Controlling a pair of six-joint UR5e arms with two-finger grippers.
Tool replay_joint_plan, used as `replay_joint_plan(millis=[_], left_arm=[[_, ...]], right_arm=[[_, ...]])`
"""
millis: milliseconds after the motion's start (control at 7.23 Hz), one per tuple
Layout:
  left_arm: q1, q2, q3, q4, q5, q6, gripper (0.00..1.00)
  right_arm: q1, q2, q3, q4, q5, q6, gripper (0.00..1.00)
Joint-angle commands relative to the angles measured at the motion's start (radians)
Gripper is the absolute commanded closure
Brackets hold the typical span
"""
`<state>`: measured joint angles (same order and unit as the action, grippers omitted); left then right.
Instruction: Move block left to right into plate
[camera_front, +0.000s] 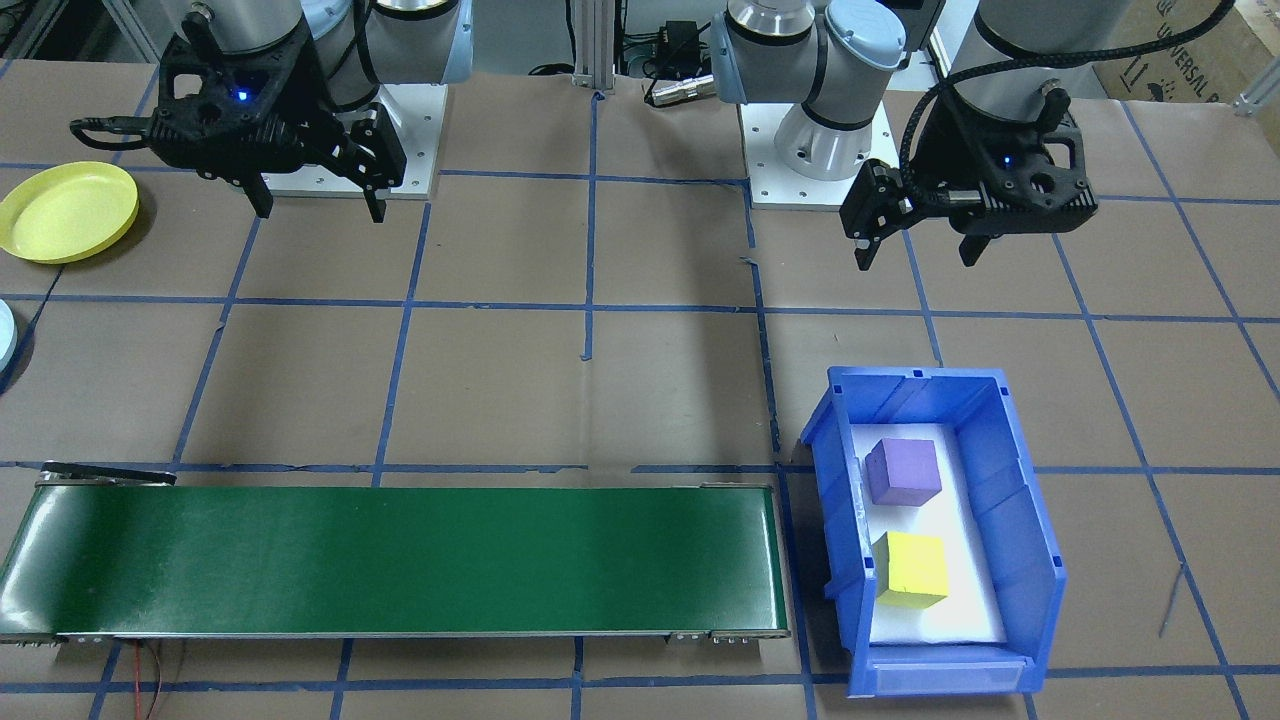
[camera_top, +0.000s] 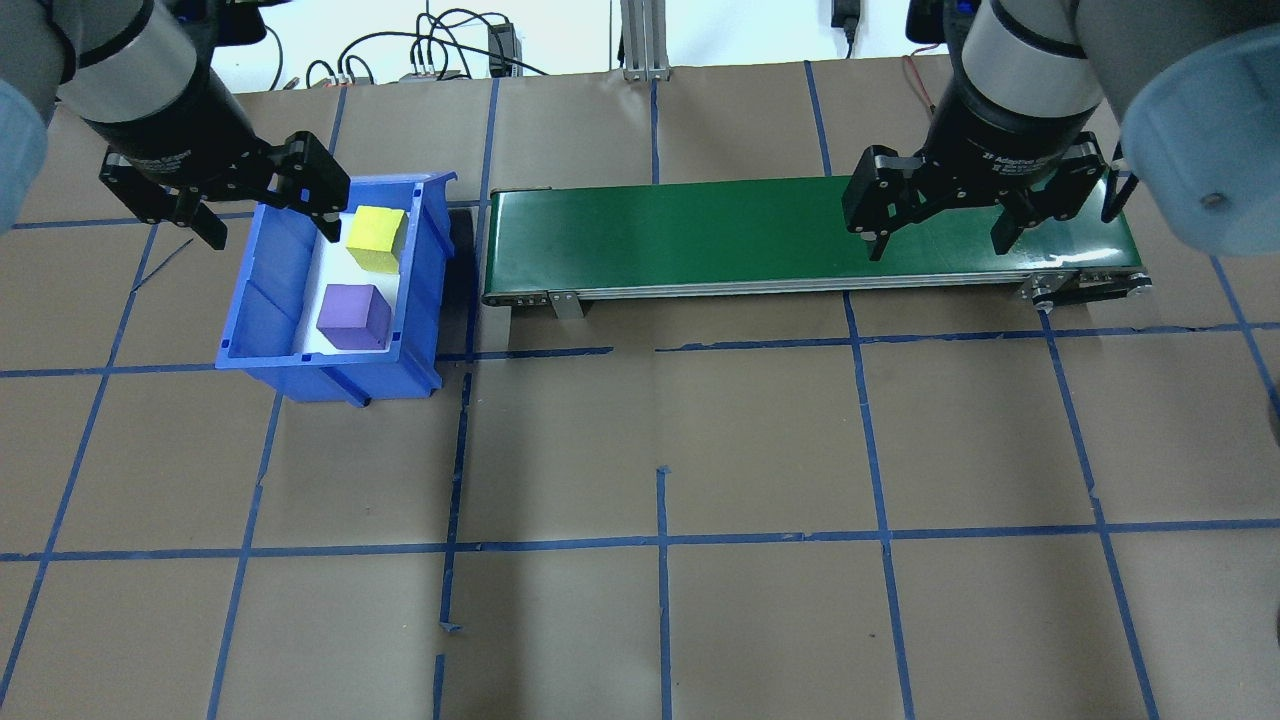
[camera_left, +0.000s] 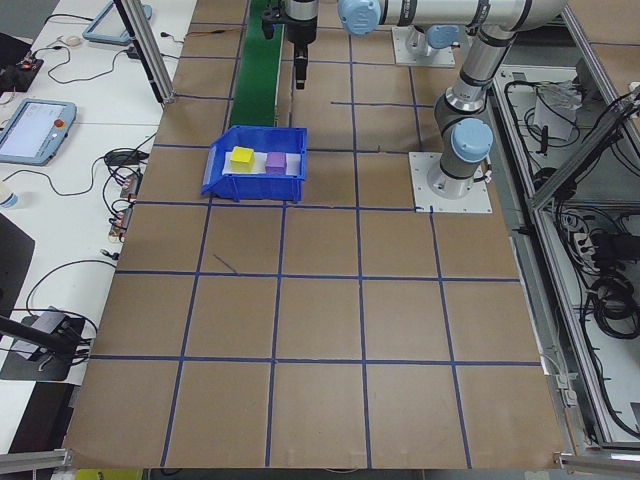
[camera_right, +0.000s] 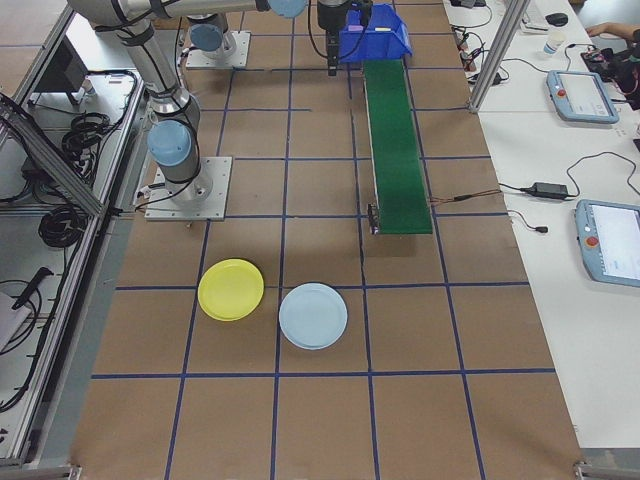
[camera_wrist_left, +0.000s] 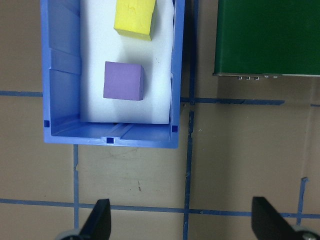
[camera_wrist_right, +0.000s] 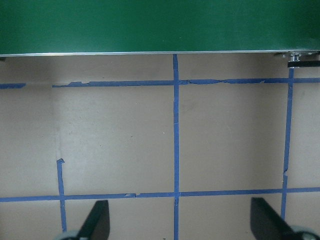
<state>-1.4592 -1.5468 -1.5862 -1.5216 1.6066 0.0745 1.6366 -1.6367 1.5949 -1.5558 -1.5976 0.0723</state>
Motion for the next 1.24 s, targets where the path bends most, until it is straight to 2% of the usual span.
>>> replay_joint_plan(millis=[0, 277, 553, 691, 1106], left_arm=[[0.092, -0.028, -0.017, 0.043, -0.002, 0.172, 0.0], [0.097, -0.143, -0.017, 0.141, -0.004, 0.214, 0.0], [0.097, -0.255, -0.034, 0.211, -0.043, 0.226, 0.0], [0.097, -0.303, -0.052, 0.256, -0.043, 0.261, 0.0], [0.097, -0.344, -0.115, 0.311, -0.043, 0.301, 0.0]], right_arm=[[-0.001, -0.002, 0.002, 0.005, 0.01, 0.0, 0.0], [-0.001, -0.002, 0.002, 0.007, 0.008, 0.001, 0.0], [0.0, -0.002, 0.002, 0.005, 0.01, 0.001, 0.0], [-0.001, -0.002, 0.002, 0.007, 0.01, 0.001, 0.0], [-0.004, -0.005, 0.0, 0.01, 0.01, 0.001, 0.0]])
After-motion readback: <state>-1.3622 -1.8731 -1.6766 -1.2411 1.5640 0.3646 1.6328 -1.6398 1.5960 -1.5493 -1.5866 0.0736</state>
